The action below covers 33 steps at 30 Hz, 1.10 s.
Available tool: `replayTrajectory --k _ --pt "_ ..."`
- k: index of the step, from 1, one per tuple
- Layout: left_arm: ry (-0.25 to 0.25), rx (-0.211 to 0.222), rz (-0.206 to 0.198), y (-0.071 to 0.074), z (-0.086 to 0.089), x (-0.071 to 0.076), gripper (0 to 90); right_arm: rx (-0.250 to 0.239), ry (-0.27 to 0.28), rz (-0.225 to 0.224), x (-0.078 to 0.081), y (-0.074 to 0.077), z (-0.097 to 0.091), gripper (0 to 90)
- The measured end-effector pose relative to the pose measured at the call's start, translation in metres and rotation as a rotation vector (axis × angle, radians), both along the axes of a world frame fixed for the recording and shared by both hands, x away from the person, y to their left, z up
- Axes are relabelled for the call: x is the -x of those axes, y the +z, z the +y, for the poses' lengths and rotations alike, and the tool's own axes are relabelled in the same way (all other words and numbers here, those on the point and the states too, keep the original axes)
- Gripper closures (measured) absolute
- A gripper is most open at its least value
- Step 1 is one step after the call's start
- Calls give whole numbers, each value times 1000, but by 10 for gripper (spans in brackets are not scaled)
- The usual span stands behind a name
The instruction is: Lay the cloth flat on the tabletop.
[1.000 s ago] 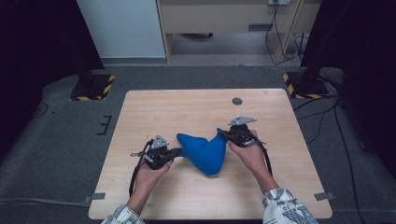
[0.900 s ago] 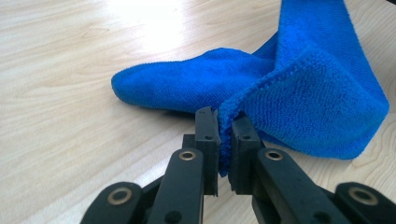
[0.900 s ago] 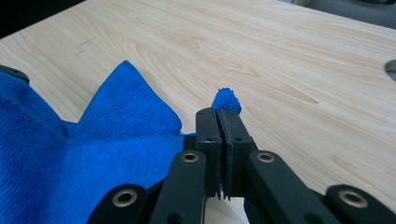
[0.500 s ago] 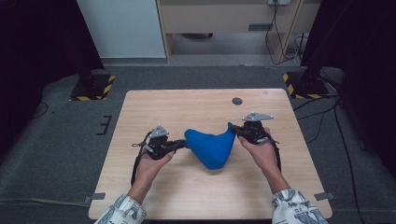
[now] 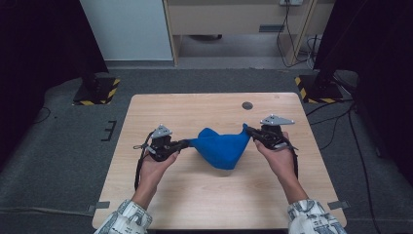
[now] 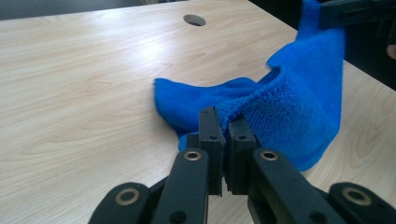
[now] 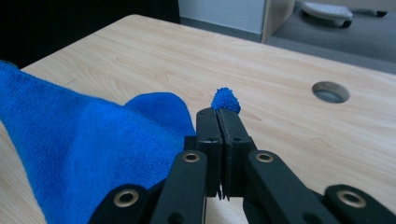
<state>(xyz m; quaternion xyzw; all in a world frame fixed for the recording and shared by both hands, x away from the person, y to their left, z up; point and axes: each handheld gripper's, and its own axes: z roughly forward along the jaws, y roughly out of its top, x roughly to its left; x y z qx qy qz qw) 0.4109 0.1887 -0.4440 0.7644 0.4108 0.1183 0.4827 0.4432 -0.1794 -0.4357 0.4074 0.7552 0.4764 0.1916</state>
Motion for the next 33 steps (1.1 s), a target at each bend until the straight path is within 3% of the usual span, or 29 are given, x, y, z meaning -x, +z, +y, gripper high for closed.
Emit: replayTrajectory --k 11,16,33 --pt "21 -37 -41 17 -1 -2 869 -13 -29 -47 10 22 -6 886" --pt "22 -45 -52 22 -3 -4 869 -15 -53 -65 12 26 -4 883" --pt "24 -58 -107 41 -4 2 870 -34 -63 -112 25 41 -14 883"
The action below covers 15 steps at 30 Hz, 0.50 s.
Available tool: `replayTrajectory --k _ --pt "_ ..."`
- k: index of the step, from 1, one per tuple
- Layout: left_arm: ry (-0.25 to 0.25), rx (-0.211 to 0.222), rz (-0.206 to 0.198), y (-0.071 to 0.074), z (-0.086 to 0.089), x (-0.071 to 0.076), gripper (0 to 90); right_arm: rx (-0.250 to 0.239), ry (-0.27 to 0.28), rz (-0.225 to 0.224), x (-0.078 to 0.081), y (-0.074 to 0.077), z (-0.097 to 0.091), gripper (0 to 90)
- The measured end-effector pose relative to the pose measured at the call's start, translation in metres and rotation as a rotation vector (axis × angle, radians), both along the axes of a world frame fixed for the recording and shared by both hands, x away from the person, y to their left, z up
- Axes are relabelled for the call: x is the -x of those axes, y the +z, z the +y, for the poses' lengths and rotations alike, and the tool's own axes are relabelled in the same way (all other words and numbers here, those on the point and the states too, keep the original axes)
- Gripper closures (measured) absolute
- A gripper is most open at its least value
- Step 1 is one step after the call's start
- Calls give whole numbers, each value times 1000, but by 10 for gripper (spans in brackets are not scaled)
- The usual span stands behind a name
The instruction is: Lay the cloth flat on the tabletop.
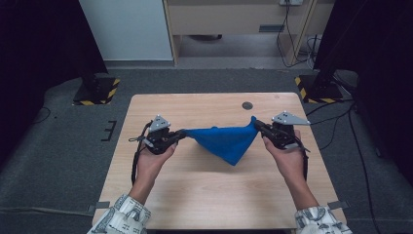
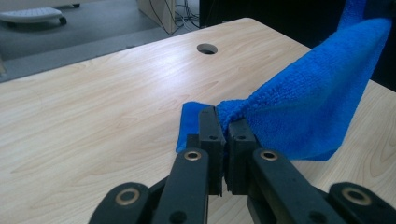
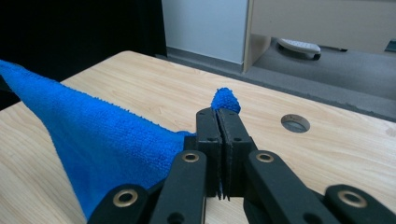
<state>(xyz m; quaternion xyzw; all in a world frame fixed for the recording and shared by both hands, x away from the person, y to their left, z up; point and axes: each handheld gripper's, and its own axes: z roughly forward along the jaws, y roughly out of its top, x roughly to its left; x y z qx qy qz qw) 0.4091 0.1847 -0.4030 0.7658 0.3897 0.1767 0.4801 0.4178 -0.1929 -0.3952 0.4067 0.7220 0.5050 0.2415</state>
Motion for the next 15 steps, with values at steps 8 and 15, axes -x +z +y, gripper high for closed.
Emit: replayTrajectory --k 8,15 --pt "-5 -21 -38 10 -3 5 870 14 -6 -40 10 9 -2 884" --pt "-4 -18 -42 13 -2 5 870 19 -10 -40 9 8 -1 883"
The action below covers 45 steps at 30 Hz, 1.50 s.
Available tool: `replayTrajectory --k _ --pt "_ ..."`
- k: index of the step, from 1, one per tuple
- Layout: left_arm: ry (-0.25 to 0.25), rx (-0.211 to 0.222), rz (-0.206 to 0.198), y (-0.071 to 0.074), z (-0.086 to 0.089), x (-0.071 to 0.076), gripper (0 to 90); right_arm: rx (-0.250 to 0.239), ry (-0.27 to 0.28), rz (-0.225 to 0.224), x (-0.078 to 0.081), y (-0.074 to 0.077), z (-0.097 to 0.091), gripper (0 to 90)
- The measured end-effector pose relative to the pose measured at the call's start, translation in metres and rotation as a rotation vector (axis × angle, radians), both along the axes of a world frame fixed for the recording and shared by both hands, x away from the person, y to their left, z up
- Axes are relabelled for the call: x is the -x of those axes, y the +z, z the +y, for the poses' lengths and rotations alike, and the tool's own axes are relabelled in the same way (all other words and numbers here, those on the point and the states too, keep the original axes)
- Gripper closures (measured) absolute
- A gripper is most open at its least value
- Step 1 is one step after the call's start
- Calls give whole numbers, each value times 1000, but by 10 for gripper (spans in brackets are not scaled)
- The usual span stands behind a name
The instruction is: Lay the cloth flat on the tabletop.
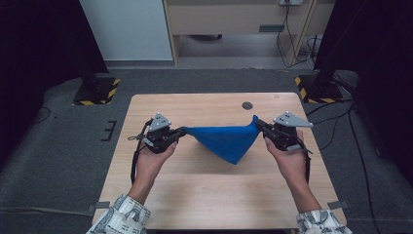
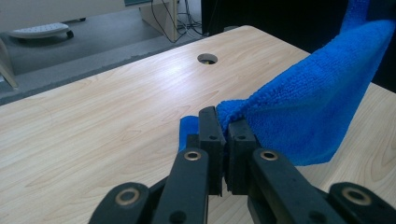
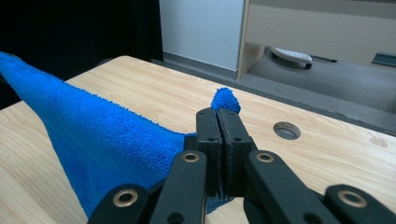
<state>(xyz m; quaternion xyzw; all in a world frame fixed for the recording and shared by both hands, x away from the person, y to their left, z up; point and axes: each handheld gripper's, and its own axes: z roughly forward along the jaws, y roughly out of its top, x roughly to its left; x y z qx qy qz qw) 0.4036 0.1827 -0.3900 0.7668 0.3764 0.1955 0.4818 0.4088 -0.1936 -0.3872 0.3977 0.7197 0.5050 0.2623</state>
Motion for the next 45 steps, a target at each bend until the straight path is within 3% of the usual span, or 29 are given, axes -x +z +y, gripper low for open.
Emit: replayTrajectory --k 9,15,21,28,30,37,43,45 --pt "-8 -10 -12 9 1 7 869 -10 3 -27 9 6 -1 884" --pt "0 -20 -11 14 -2 -1 869 5 -3 -36 9 9 -2 884" --pt "-2 -10 -21 21 -1 -1 869 -11 -3 -51 10 17 -4 883" --pt "-23 -28 -65 36 0 23 868 -22 12 -95 33 28 -6 882" --pt "-36 -36 -81 42 -1 34 868 -19 21 -110 45 33 -7 882" --pt "-53 -38 -98 51 1 54 867 -24 37 -136 68 41 -11 881" --pt "-93 -59 -125 68 0 87 863 -31 46 -180 98 54 -14 881" --pt "-100 -63 -125 71 0 91 862 -30 46 -186 105 57 -15 881"
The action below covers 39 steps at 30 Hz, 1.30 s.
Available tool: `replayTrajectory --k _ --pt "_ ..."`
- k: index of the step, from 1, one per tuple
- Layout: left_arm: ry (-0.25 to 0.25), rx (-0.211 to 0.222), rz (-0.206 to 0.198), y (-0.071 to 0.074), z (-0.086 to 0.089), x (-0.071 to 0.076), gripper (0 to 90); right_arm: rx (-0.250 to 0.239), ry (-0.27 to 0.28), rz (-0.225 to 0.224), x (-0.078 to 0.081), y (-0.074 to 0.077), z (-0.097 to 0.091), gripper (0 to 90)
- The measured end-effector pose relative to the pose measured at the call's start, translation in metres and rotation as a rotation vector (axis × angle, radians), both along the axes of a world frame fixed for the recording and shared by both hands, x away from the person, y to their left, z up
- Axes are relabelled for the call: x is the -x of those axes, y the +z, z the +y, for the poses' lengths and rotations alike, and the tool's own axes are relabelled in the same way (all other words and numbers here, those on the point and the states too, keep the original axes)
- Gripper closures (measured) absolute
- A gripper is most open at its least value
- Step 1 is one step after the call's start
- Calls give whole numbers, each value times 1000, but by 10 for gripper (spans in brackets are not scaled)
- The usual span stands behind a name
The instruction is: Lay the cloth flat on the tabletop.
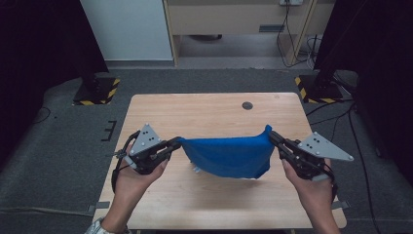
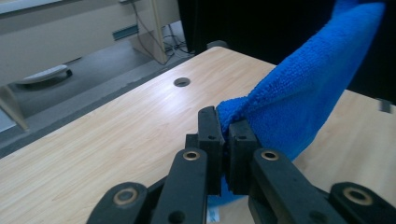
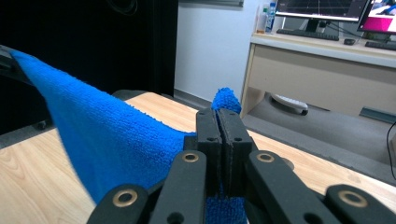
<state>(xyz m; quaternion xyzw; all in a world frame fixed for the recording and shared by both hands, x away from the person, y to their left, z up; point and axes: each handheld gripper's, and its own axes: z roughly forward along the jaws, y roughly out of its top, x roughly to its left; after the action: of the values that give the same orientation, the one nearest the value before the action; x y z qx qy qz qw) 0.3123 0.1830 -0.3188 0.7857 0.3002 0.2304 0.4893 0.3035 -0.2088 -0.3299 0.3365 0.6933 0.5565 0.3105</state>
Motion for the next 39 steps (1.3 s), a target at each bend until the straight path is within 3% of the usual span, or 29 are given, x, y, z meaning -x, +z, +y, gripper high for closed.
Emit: replayTrajectory --k 4,7,8,9,11,15,19,26,39 --pt "-17 -33 20 5 -3 -1 861 16 -18 -2 1 2 -1 881" --pt "2 -70 80 -6 -7 -29 860 38 -34 20 -10 -4 2 881" --pt "6 -75 105 -12 -8 -39 859 55 -46 46 -25 -15 4 881" --pt "8 -75 124 -17 -9 -48 859 55 -46 46 -25 -15 4 881" --pt "20 -97 141 -27 -12 -65 854 69 -62 66 -39 -27 6 881" --pt "34 -92 191 -48 -19 -95 851 60 -95 113 -67 -51 4 882" --pt "56 -116 199 -63 -28 -115 855 52 -128 144 -90 -70 0 883" --pt "78 -98 219 -72 -28 -130 855 52 -135 166 -106 -82 -1 882" --pt "115 -123 230 -77 -21 -134 857 66 -123 191 -132 -93 12 882"
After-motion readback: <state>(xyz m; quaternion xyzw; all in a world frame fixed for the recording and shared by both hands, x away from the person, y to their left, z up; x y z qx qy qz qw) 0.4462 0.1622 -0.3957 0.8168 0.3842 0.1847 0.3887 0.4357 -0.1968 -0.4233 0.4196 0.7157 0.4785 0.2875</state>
